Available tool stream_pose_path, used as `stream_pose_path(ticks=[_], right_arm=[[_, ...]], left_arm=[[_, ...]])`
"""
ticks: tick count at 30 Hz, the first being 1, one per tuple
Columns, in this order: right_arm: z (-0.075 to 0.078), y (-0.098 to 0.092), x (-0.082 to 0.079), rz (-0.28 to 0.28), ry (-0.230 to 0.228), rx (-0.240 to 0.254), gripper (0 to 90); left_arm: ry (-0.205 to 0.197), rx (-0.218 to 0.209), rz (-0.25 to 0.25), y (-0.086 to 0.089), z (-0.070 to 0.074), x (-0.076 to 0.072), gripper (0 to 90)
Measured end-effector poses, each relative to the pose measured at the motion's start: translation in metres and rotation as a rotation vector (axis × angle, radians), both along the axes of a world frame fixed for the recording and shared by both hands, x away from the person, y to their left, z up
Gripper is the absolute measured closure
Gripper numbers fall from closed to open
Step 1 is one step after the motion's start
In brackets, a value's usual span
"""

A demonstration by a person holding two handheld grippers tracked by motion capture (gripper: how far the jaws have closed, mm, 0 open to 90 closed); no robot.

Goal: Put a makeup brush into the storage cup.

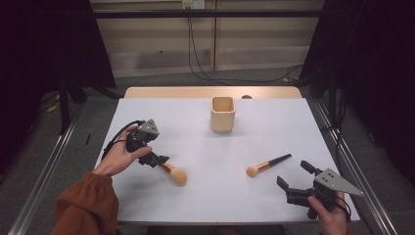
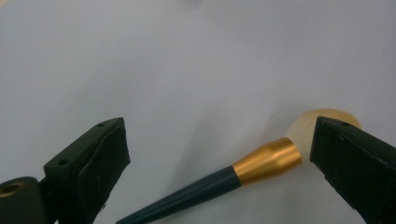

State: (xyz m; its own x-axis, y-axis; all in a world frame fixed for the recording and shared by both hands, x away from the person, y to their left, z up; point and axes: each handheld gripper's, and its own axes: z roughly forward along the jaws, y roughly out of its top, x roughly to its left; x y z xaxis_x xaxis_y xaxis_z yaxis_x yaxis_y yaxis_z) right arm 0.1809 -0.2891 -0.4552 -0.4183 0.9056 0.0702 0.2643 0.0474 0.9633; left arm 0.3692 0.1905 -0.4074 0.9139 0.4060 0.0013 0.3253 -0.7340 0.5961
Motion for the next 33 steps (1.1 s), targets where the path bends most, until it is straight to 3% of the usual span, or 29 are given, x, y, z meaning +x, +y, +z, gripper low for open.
stream_pose_path(ticks=[10,17,20,23,29,33], right_arm=[[0.000,0.000,0.000,-0.004,0.000,0.000,0.0],[0.000,0.000,0.000,0.002,0.003,-0.001,0.0],[0.000,0.000,0.000,0.001,0.003,-0.001,0.0],[0.000,0.000,0.000,0.005,0.002,-0.006,0.0],[0.000,0.000,0.000,0.007,0.003,-0.007,0.1],[-0.001,0.000,0.000,0.009,0.005,-0.011,0.0]], left_arm=[[0.046,0.087,-0.120,-0.006,-0.005,0.001,5.1],[0.059,0.122,-0.161,-0.008,-0.008,-0.002,4.3],[0.098,0.121,-0.174,-0.009,-0.012,-0.004,4.4],[0.100,0.172,-0.218,-0.012,-0.019,-0.007,4.4],[0.099,0.183,-0.202,-0.014,-0.025,-0.005,6.3],[0.106,0.207,-0.246,-0.015,-0.031,-0.006,7.3]])
